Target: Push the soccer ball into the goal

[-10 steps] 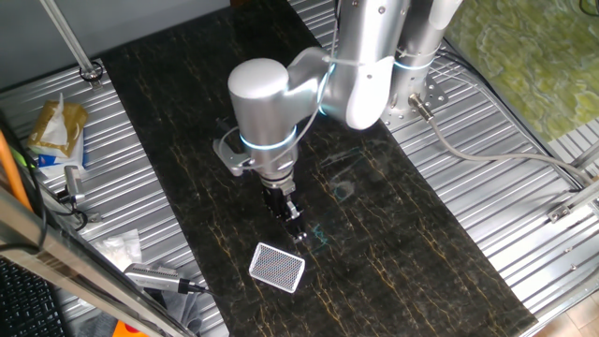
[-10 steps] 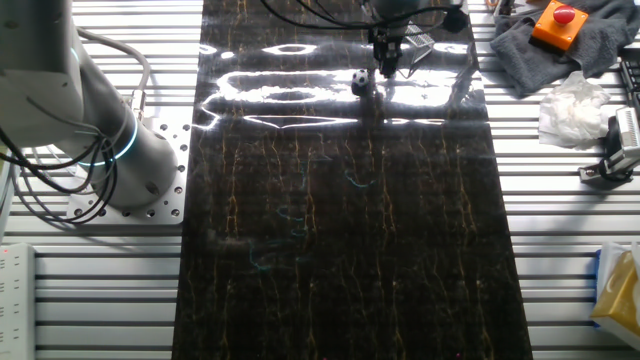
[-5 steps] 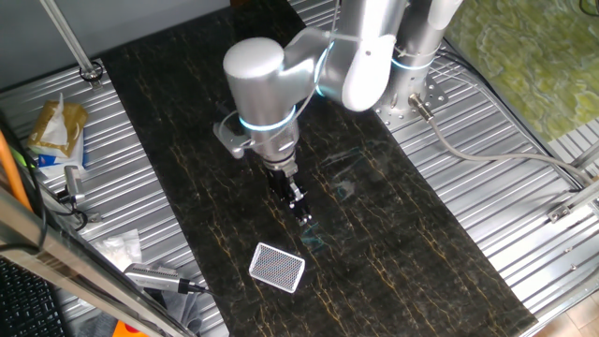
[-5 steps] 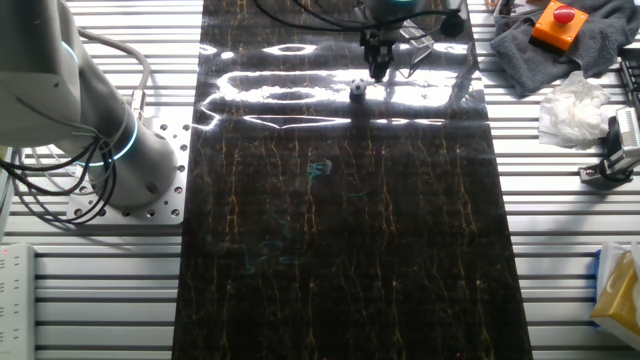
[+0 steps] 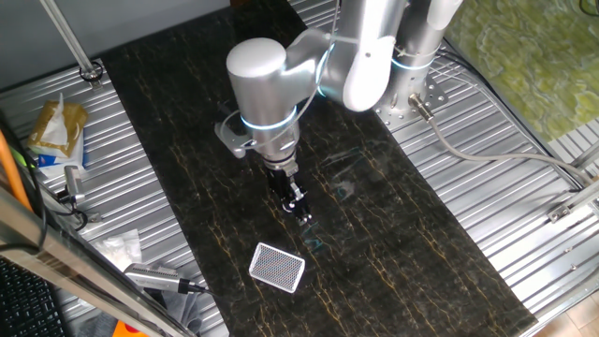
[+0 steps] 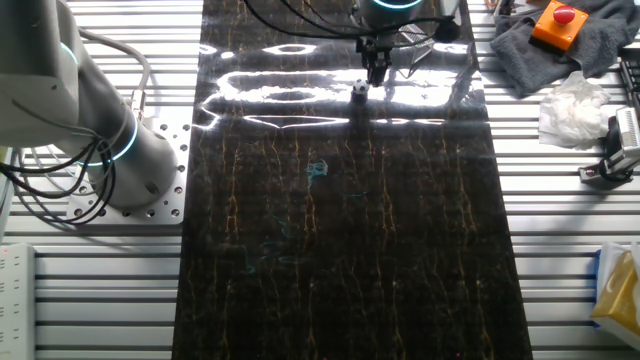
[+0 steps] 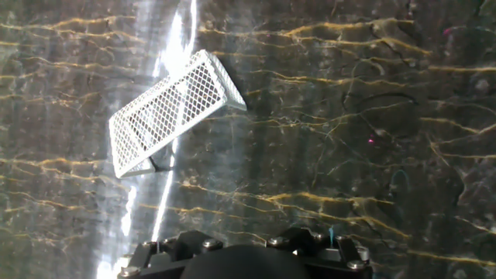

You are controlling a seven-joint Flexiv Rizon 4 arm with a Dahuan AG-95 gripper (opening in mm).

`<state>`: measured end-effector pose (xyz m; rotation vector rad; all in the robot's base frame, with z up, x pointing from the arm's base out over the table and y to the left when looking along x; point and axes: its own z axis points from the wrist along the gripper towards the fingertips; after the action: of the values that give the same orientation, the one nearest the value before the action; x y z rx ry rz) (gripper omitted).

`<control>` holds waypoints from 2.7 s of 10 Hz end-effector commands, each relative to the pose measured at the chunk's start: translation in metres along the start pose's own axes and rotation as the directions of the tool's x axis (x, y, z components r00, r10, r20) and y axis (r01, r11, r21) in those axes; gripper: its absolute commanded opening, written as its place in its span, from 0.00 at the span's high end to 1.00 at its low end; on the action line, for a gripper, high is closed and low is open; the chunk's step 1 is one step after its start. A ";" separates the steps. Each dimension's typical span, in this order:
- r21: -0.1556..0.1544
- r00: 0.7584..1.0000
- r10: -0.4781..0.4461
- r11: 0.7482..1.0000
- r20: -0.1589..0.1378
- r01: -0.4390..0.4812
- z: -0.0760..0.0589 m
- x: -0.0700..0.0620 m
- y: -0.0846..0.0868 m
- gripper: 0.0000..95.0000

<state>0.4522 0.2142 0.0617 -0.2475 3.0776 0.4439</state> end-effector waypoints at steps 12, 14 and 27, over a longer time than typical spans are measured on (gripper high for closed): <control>0.127 0.997 0.077 0.989 0.012 -0.078 -0.001 0.002 -0.001 0.20; 0.125 0.999 0.052 0.991 0.015 -0.054 -0.001 0.002 -0.001 0.20; 0.153 1.000 0.003 0.988 -0.006 -0.002 -0.001 0.002 -0.001 0.20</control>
<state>0.4509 0.2122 0.0625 -0.2405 3.0980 0.2026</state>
